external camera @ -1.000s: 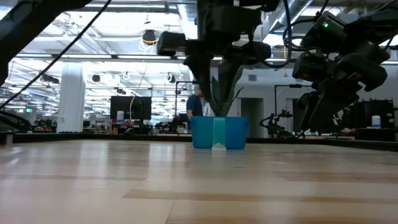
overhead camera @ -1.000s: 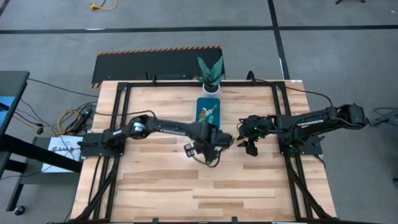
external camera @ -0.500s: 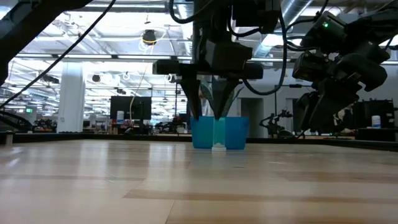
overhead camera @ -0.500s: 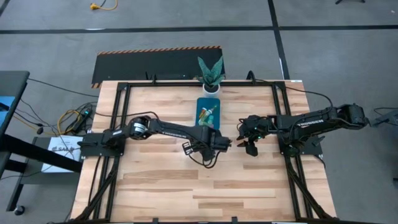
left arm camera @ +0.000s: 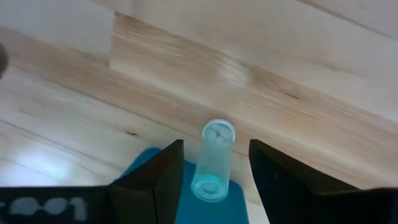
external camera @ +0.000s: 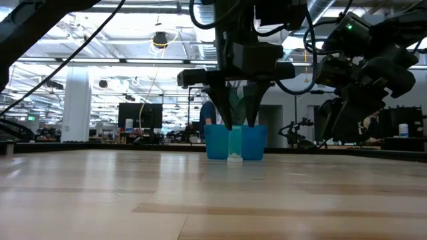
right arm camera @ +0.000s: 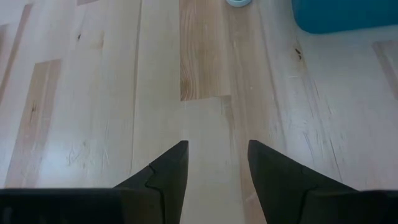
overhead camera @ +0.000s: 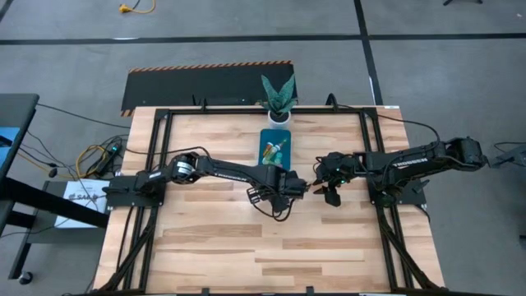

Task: Pick and place pill bottles into a basket
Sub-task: Put the blue pill bottle into the blue bin

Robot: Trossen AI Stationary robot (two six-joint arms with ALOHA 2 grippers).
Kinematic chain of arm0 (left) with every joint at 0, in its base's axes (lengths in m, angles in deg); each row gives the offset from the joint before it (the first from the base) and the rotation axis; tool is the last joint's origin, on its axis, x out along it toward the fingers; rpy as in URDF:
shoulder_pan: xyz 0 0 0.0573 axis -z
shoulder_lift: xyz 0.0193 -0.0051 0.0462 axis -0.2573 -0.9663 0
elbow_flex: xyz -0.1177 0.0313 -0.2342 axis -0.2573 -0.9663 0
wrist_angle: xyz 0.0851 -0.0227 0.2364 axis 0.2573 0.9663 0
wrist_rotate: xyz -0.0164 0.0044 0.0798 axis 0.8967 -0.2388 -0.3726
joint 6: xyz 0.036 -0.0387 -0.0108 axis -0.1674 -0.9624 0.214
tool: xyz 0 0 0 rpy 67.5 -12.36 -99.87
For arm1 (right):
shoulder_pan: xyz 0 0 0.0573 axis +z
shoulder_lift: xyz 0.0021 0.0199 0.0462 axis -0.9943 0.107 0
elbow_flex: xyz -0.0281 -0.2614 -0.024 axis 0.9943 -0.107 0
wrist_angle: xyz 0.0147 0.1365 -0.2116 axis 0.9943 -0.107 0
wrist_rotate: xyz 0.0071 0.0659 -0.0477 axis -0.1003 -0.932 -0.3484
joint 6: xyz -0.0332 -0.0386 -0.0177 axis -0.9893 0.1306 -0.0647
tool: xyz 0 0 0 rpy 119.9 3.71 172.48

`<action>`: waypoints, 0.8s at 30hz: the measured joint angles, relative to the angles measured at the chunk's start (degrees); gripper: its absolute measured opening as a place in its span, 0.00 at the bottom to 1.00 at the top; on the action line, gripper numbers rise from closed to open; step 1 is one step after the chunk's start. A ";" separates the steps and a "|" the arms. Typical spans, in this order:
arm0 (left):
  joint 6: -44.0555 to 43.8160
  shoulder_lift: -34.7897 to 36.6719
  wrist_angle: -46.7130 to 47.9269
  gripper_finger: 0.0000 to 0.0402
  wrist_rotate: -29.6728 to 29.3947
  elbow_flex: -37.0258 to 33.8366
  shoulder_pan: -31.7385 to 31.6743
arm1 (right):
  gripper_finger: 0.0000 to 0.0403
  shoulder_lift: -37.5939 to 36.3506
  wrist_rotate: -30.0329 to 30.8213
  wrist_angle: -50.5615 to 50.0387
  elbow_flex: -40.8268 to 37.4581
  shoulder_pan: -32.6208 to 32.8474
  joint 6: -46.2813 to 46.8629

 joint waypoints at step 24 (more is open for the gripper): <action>-7.45 -0.02 -0.40 0.43 6.20 0.02 -4.55 | 0.39 0.00 0.00 -0.14 0.00 0.00 -0.01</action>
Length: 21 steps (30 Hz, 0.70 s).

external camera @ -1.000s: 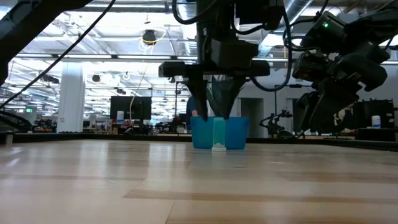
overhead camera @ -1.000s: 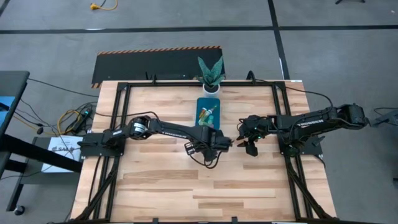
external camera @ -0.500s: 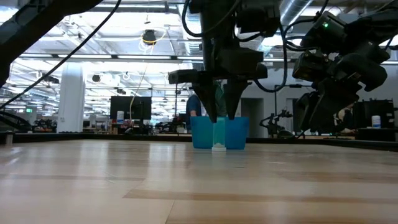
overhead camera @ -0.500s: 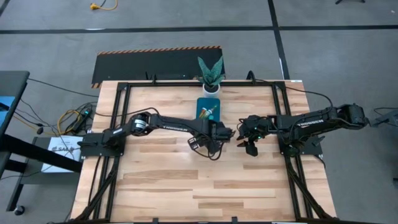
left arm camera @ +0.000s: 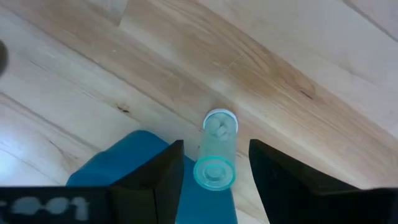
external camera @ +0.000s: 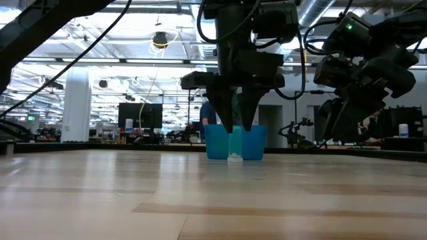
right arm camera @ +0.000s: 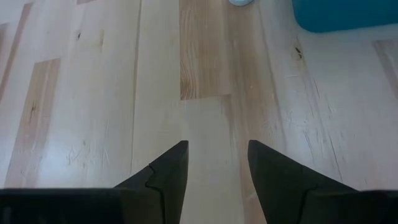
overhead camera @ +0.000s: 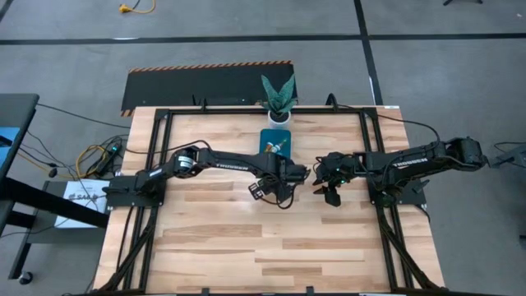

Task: Pick and place pill bottles into a basket
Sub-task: Put the blue pill bottle into the blue bin

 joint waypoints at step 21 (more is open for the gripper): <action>-1.37 -0.20 -1.64 0.43 -2.05 -4.46 0.04 | 0.39 0.01 -0.02 0.02 0.00 -0.01 0.00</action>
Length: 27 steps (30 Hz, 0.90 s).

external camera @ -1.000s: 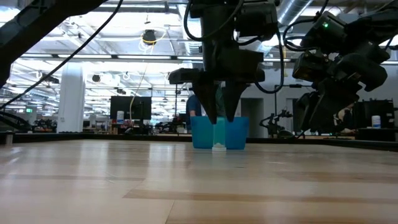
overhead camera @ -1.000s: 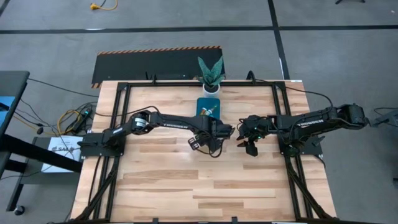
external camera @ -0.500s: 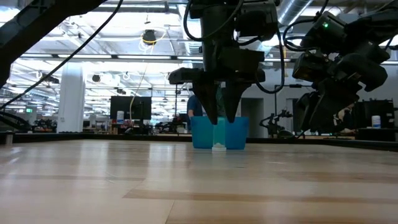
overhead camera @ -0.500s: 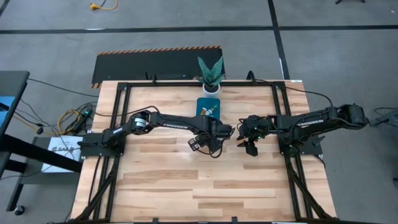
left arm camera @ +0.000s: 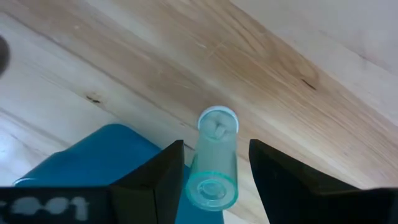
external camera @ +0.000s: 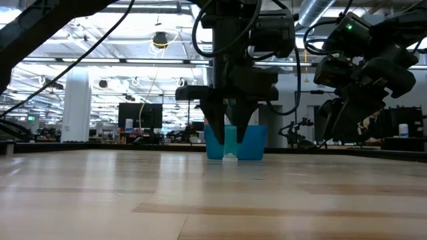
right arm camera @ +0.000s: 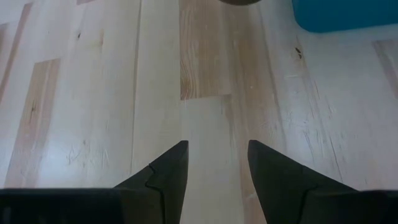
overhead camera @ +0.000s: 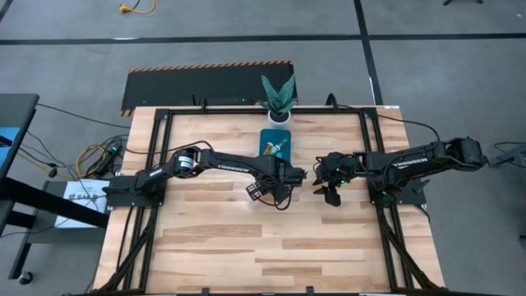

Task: Pick and place pill bottles into a basket
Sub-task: Put the blue pill bottle into the blue bin

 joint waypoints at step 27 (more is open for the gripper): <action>-3.12 0.07 1.29 0.18 -0.07 0.00 0.90 | 0.39 0.01 0.00 0.00 0.00 -0.01 0.02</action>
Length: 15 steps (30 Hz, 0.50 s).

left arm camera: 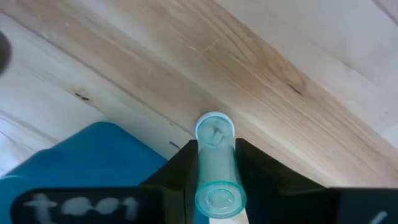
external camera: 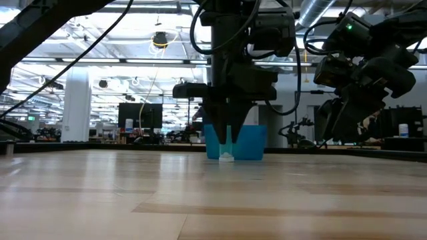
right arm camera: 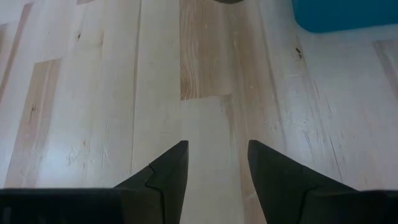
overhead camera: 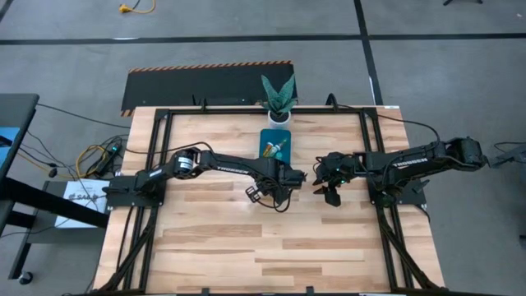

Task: Pick and place pill bottles into a basket
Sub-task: Put the blue pill bottle into the blue bin

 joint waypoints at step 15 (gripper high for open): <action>-2.64 0.02 9.57 0.22 -4.31 2.02 2.08 | 0.39 -0.02 0.00 -0.06 0.00 0.01 0.02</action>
